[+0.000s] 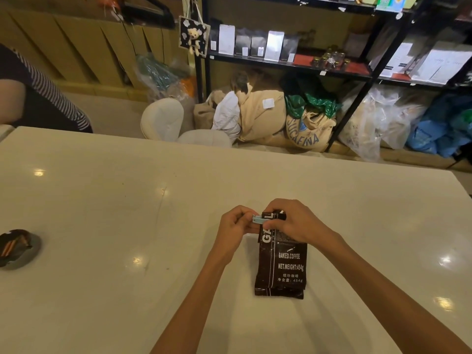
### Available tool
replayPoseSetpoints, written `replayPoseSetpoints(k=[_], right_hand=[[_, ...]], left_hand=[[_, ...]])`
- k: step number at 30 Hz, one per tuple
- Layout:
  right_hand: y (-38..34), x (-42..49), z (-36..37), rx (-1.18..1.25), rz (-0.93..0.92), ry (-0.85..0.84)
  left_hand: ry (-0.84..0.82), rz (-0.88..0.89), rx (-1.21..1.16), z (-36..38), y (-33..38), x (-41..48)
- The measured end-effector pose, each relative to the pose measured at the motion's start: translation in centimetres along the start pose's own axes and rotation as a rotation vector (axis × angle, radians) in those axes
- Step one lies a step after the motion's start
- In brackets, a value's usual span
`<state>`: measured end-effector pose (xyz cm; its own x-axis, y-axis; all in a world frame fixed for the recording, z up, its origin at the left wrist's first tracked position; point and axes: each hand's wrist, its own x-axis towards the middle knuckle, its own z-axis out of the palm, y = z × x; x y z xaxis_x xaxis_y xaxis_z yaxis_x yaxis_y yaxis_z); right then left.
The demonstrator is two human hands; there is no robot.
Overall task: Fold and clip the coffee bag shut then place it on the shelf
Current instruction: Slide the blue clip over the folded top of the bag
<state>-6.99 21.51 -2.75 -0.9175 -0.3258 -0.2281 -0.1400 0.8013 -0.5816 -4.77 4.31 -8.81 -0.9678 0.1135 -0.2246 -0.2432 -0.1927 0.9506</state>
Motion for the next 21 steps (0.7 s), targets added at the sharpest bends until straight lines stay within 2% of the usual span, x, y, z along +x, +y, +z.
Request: replayPoseSetpoints(k=[6, 8, 11, 14, 16, 18, 21], right_hand=[[-0.4, 0.3, -0.1, 0.016, -0.026, -0.020], [-0.9, 0.4, 0.4, 0.025, -0.027, 0.054], [-1.5, 0.4, 1.7, 0.010, 0.046, 0.262], [-1.2, 0.8, 1.7, -0.055, 0.048, 0.343], [-0.9, 1.3, 1.4, -0.107, -0.005, 0.310], [-0.9, 1.8, 1.5, -0.165, -0.048, 0.227], [-0.7, 2.7, 1.3, -0.138, -0.060, 0.106]], left_hand=[[-0.067, -0.038, -0.096, -0.4, -0.2, -0.2], [-0.063, -0.044, -0.192, -0.4, -0.2, -0.1], [-0.016, -0.069, -0.281, -0.4, 0.2, 0.2], [-0.078, -0.151, -0.184, 0.6, 0.0, -0.6], [-0.114, -0.142, 0.005, 1.8, -0.7, -1.5], [-0.083, -0.060, 0.132, 2.6, -1.8, -1.8], [-0.065, -0.022, 0.178, 2.7, -2.0, -1.8]])
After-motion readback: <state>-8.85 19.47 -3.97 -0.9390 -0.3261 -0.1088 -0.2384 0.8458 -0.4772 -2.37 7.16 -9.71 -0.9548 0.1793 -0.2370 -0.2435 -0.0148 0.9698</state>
